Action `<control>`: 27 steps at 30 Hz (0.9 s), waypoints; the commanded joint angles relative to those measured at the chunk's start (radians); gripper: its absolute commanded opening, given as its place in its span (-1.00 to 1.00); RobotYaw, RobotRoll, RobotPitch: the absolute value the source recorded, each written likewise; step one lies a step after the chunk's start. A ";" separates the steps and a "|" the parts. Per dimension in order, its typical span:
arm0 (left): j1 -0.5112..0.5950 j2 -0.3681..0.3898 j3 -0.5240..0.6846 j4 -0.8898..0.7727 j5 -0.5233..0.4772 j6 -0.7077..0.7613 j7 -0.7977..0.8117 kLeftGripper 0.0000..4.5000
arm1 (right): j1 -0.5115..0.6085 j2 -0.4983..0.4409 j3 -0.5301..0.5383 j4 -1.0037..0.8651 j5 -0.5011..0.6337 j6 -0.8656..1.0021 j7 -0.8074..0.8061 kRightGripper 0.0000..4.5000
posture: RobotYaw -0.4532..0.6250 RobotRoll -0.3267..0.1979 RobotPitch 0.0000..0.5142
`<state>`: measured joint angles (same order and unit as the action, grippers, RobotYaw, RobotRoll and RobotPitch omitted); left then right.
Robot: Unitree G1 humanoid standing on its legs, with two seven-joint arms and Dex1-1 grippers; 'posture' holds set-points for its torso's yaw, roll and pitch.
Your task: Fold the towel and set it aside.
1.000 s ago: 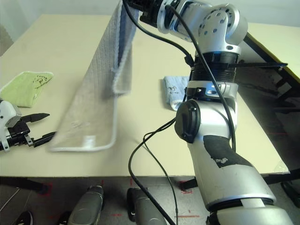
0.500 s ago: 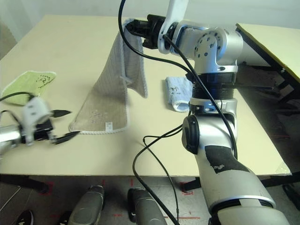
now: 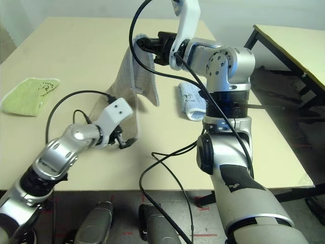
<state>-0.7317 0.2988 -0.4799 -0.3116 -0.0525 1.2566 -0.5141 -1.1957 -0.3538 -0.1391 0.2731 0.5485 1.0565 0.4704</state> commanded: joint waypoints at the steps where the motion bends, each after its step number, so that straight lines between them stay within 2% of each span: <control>1: -0.037 -0.019 -0.049 0.038 -0.016 0.122 0.022 1.00 | 0.011 0.002 -0.004 -0.028 0.003 -0.004 0.004 -0.98 | 0.11 0.25 -0.42; 6: -0.026 0.024 -0.159 0.025 -0.027 0.227 0.045 1.00 | 0.017 -0.005 -0.007 -0.036 0.003 -0.007 0.008 -0.98 | 0.09 0.25 -0.41; 10: -0.009 0.056 -0.190 0.016 -0.041 0.270 0.071 1.00 | 0.021 -0.011 -0.010 -0.044 0.004 -0.006 0.011 -0.98 | 0.09 0.25 -0.41; 17: 0.029 0.067 -0.163 0.011 -0.061 0.276 0.102 -0.03 | 0.026 -0.018 -0.006 -0.054 0.003 -0.008 0.023 -1.00 | 0.08 0.25 -0.42; 23: 0.061 0.093 -0.132 0.002 -0.085 0.261 0.111 -0.03 | 0.035 -0.027 0.005 -0.062 0.001 -0.007 0.036 -1.00 | 0.08 0.25 -0.42; 27: 0.067 0.150 -0.080 -0.007 -0.107 0.231 0.091 -0.03 | 0.047 -0.049 0.018 -0.068 -0.007 -0.007 0.061 -1.00 | 0.08 0.25 -0.42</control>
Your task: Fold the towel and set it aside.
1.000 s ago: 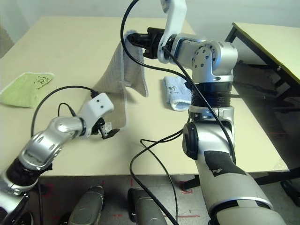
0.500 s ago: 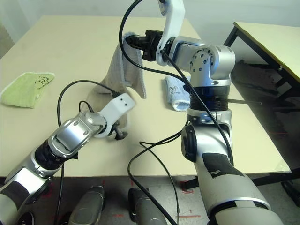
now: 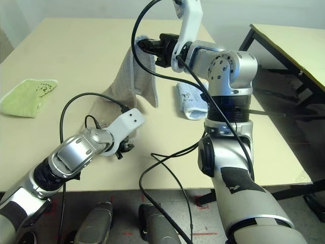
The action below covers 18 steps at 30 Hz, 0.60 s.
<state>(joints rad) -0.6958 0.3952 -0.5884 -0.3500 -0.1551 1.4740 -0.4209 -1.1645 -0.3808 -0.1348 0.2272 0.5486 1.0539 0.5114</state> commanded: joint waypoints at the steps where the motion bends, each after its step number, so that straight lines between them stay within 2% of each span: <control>1: 0.032 0.078 0.052 0.033 -0.011 -0.001 -0.010 -0.03 | 0.020 -0.030 0.016 -0.023 -0.007 -0.003 0.026 -1.00 | 0.08 0.25 -0.42; 4: 0.025 0.182 0.160 0.039 -0.034 -0.051 -0.053 -0.03 | 0.036 -0.062 0.028 -0.026 -0.014 -0.005 0.053 -1.00 | 0.09 0.25 -0.43; 8: 0.030 0.298 0.229 0.036 -0.060 -0.127 -0.110 -0.03 | 0.047 -0.083 0.039 -0.026 -0.020 -0.013 0.069 -1.00 | 0.09 0.25 -0.44; 10: 0.036 0.308 0.246 0.032 -0.071 -0.163 -0.127 -0.03 | 0.050 -0.084 0.041 -0.027 -0.023 -0.016 0.072 -1.00 | 0.09 0.25 -0.44; 13: 0.034 0.239 0.259 0.023 -0.092 -0.148 -0.119 0.24 | 0.054 -0.083 0.050 -0.028 -0.029 -0.025 0.080 -1.00 | 0.10 0.25 -0.44; 18: 0.010 0.186 0.188 -0.001 -0.089 -0.141 -0.112 0.99 | 0.056 -0.085 0.063 -0.033 -0.033 -0.030 0.091 -1.00 | 0.10 0.25 -0.43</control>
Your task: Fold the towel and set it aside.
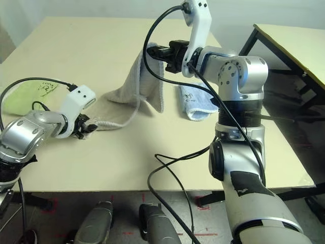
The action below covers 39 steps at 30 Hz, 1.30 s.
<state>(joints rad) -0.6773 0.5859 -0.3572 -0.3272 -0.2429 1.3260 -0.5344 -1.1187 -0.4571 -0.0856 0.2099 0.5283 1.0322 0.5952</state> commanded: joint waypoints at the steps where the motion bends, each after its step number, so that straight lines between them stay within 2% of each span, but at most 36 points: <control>1: -0.016 0.007 -0.071 -0.031 0.004 0.003 -0.004 0.99 | 0.012 -0.010 0.015 -0.019 -0.013 -0.006 0.010 -1.00 | 0.10 0.25 -0.43; 4: -0.035 0.054 -0.163 -0.045 0.031 -0.026 -0.021 0.99 | 0.018 -0.019 0.021 -0.026 -0.013 -0.002 0.021 -1.00 | 0.10 0.25 -0.43; 10: -0.052 0.085 -0.261 -0.102 0.022 -0.017 -0.055 0.99 | 0.022 -0.027 0.037 -0.036 -0.016 -0.002 0.039 -1.00 | 0.10 0.25 -0.44; 17: -0.062 0.063 -0.358 -0.073 0.099 -0.070 -0.013 0.99 | 0.026 -0.027 0.044 -0.044 -0.025 -0.006 0.055 -1.00 | 0.11 0.25 -0.45; 23: -0.048 -0.065 -0.319 0.007 0.131 -0.101 0.041 0.99 | 0.039 -0.024 0.047 -0.058 -0.029 -0.006 0.057 -1.00 | 0.10 0.25 -0.44; 29: -0.113 -0.248 -0.251 0.145 0.118 0.051 0.087 0.99 | 0.042 -0.024 0.052 -0.057 -0.033 -0.009 0.063 -1.00 | 0.11 0.25 -0.43; 34: -0.148 -0.325 -0.240 0.241 0.141 0.134 0.146 0.99 | 0.050 -0.029 0.048 -0.068 -0.033 -0.011 0.061 -1.00 | 0.07 0.25 -0.43; 39: -0.154 -0.347 -0.254 0.288 0.165 0.152 0.205 0.99 | 0.058 -0.033 0.043 -0.080 -0.031 -0.009 0.058 -1.00 | 0.05 0.25 -0.44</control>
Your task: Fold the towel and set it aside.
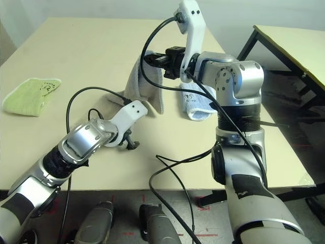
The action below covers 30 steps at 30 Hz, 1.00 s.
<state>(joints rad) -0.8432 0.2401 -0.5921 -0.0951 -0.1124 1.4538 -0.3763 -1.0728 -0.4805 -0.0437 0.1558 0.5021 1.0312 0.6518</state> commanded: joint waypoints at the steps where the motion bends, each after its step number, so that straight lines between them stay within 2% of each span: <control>1: 0.009 0.001 -0.028 0.061 0.037 0.025 0.055 0.99 | 0.013 -0.010 0.001 -0.027 -0.005 -0.008 0.002 -1.00 | 0.05 0.25 -0.44; 21: -0.033 0.112 -0.134 0.182 0.164 -0.084 0.100 0.99 | 0.013 -0.012 0.011 -0.019 -0.022 -0.035 0.012 -1.00 | 0.05 0.25 -0.47; 26: -0.026 0.106 -0.146 0.181 0.169 -0.099 0.079 0.46 | 0.016 -0.015 0.010 -0.024 -0.026 -0.035 0.016 -1.00 | 0.04 0.25 -0.47; 30: -0.018 0.104 -0.151 0.174 0.169 -0.099 0.064 -0.18 | 0.017 -0.017 0.009 -0.026 -0.030 -0.033 0.021 -1.00 | 0.05 0.25 -0.46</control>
<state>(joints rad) -0.8891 0.3364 -0.7230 0.0503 0.0486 1.3363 -0.3019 -1.0681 -0.4855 -0.0409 0.1439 0.4732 1.0067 0.6671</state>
